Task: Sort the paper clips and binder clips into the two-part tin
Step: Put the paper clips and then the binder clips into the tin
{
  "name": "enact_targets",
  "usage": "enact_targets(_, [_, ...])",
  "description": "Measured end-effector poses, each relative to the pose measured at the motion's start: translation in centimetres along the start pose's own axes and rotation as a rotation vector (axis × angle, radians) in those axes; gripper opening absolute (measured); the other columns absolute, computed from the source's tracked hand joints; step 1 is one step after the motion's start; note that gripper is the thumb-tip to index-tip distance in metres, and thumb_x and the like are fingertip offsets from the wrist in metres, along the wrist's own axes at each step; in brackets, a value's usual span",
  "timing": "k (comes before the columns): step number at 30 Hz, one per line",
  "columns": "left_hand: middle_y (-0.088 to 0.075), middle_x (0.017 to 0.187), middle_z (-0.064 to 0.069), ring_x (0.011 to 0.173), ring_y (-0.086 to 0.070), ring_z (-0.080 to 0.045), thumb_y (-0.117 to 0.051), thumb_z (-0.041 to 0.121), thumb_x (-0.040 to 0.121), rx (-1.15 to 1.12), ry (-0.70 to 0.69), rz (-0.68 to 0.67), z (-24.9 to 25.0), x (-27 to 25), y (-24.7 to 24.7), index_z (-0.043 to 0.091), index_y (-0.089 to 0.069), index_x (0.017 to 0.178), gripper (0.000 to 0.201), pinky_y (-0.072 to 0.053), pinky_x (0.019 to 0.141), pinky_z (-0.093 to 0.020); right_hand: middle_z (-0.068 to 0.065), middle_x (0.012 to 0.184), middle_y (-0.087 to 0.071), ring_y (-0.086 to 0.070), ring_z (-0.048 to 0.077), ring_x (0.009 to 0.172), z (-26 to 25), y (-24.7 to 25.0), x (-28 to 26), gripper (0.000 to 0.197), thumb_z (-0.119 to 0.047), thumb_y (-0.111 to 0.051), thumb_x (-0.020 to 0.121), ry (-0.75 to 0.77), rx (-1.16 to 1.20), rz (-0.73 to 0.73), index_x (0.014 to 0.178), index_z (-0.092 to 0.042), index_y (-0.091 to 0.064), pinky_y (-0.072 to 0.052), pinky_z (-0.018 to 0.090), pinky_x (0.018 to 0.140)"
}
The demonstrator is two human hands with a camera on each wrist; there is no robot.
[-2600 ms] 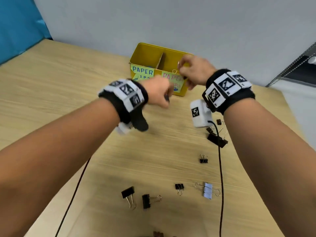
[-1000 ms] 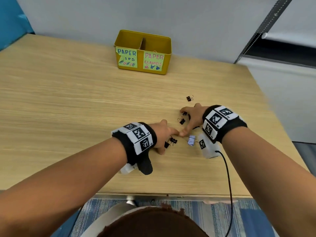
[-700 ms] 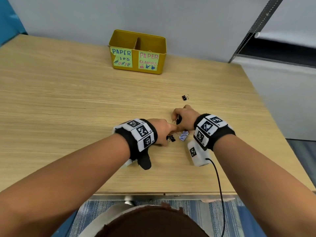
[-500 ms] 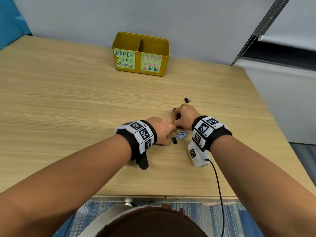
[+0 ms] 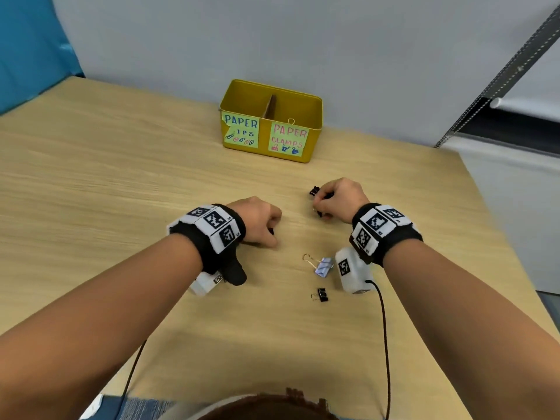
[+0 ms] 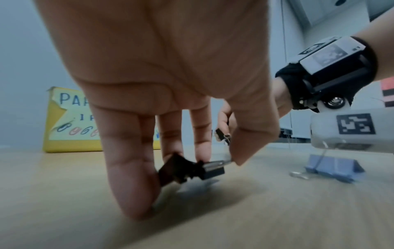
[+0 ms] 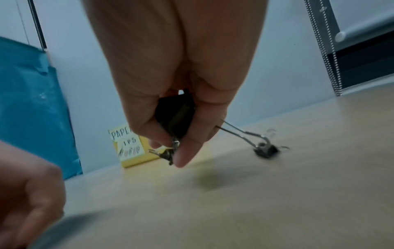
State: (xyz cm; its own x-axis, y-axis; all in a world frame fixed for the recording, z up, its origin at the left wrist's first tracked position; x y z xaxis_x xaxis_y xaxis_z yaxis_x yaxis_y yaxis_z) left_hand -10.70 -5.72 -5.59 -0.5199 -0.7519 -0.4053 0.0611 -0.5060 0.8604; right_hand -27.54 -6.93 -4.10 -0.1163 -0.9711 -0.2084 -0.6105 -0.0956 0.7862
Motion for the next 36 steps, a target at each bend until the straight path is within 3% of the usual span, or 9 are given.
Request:
enact_targets(3, [-0.048, 0.07, 0.005, 0.075, -0.049, -0.021, -0.066, 0.03, 0.075, -0.073, -0.002, 0.033, -1.0, 1.3, 1.6, 0.016, -0.058, 0.098, 0.028, -0.042, 0.064, -0.028, 0.003, 0.077, -0.064, -0.061, 0.012, 0.063, -3.3, 2.8, 2.6, 0.016, -0.002, -0.063, 0.081, 0.054, 0.219, 0.094, 0.07, -0.013, -0.066, -0.06, 0.02, 0.063])
enact_targets(8, [-0.05, 0.066, 0.007, 0.067, -0.049, -0.018, -0.068, 0.023, 0.076, -0.223, -0.035, 0.189, -1.6, 2.8, 7.3, 0.014, -0.059, 0.096, 0.024, -0.041, 0.064, -0.025, 0.001, 0.07, -0.063, -0.062, 0.018, 0.067, -9.0, 7.0, 9.0, 0.024, -0.008, -0.06, 0.079, 0.2, 0.296, 0.332, 0.061, -0.024, -0.062, -0.059, 0.039, 0.078])
enact_targets(13, [-0.053, 0.071, 0.001, 0.072, -0.049, -0.022, -0.066, 0.023, 0.076, -0.263, -0.062, 0.443, -1.6, 5.2, 15.6, 0.019, -0.058, 0.092, 0.019, -0.043, 0.065, -0.027, 0.0, 0.094, -0.063, -0.055, 0.011, 0.086, -9.9, 5.8, 12.8, 0.033, -0.004, -0.053, 0.083, 0.2, 0.263, 0.158, 0.109, -0.016, -0.07, -0.048, 0.025, 0.083])
enact_targets(17, [-0.058, 0.087, -0.005, 0.083, -0.053, -0.023, -0.062, 0.023, 0.079, -0.206, -0.031, 0.516, -1.0, 8.6, 18.3, 0.015, -0.06, 0.105, 0.028, -0.042, 0.071, -0.026, 0.003, 0.11, -0.066, -0.056, 0.013, 0.1, -8.1, 6.1, 13.0, 0.037, 0.003, -0.046, 0.085, 0.146, 0.436, 0.101, 0.103, -0.018, -0.07, -0.051, 0.034, 0.082])
enact_targets(22, [-0.062, 0.118, -0.011, 0.112, -0.057, -0.03, -0.06, 0.04, 0.084, -0.001, -0.001, 0.396, 0.2, 10.8, 16.3, 0.021, -0.055, 0.123, 0.043, -0.048, 0.09, -0.037, -0.007, 0.067, -0.057, -0.055, 0.018, 0.072, -3.9, 8.1, 10.4, 0.033, -0.003, -0.049, 0.082, 0.056, 0.342, 0.308, 0.059, -0.024, -0.057, -0.047, 0.028, 0.057])
enact_targets(25, [-0.055, 0.122, -0.011, 0.115, -0.053, -0.03, -0.058, 0.047, 0.084, 0.086, -0.088, 0.442, 2.5, 8.5, 14.0, 0.022, -0.054, 0.125, 0.048, -0.047, 0.095, -0.041, 0.0, 0.076, -0.062, -0.061, 0.027, 0.08, -0.7, 6.6, 7.7, 0.02, -0.012, -0.05, 0.086, -0.046, -0.016, 0.071, 0.074, -0.021, -0.064, -0.053, 0.034, 0.062])
enact_targets(28, [-0.058, 0.108, -0.005, 0.094, -0.053, -0.021, -0.063, 0.043, 0.082, 0.021, -0.255, 0.199, 5.8, 5.6, 8.9, 0.02, -0.054, 0.122, 0.047, -0.046, 0.084, -0.029, 0.01, 0.1, -0.064, -0.062, 0.023, 0.08, 1.9, 3.7, 3.8, 0.032, -0.033, -0.054, 0.089, -0.118, -0.435, -0.329, 0.109, -0.011, -0.065, -0.053, 0.034, 0.07])
enact_targets(32, [-0.054, 0.104, -0.001, 0.095, -0.053, -0.018, -0.073, 0.039, 0.075, 0.027, -0.336, -0.222, 8.0, 2.2, 1.3, 0.018, -0.052, 0.126, 0.059, -0.044, 0.081, -0.026, 0.01, 0.099, -0.058, -0.054, 0.02, 0.066, 2.9, 1.1, 0.0, 0.035, -0.032, -0.055, 0.088, -0.124, -0.367, -0.385, 0.112, -0.008, -0.059, -0.053, 0.036, 0.063])
enact_targets(36, [-0.053, 0.125, -0.004, 0.112, -0.054, -0.02, -0.08, 0.044, 0.066, 0.048, -0.295, -0.305, 8.3, 0.3, -2.5, 0.011, -0.044, 0.132, 0.082, -0.047, 0.096, -0.03, 0.003, 0.085, -0.06, -0.051, 0.013, 0.06, 3.1, -0.8, -3.4, 0.023, -0.021, -0.059, 0.083, -0.07, -0.251, -0.456, 0.104, -0.013, -0.063, -0.046, 0.027, 0.055])
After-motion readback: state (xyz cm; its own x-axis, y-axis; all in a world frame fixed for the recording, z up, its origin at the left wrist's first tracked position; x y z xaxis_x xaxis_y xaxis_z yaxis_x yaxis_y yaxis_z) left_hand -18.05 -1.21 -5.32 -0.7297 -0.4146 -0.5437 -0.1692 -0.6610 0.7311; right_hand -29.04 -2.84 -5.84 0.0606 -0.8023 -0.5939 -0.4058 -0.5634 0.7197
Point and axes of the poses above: each hand's wrist, its own x-axis towards the middle knuckle, its own y-axis out of the back of the hand, z = x × y, the point moved 5 cm from there along x, towards the middle knuckle
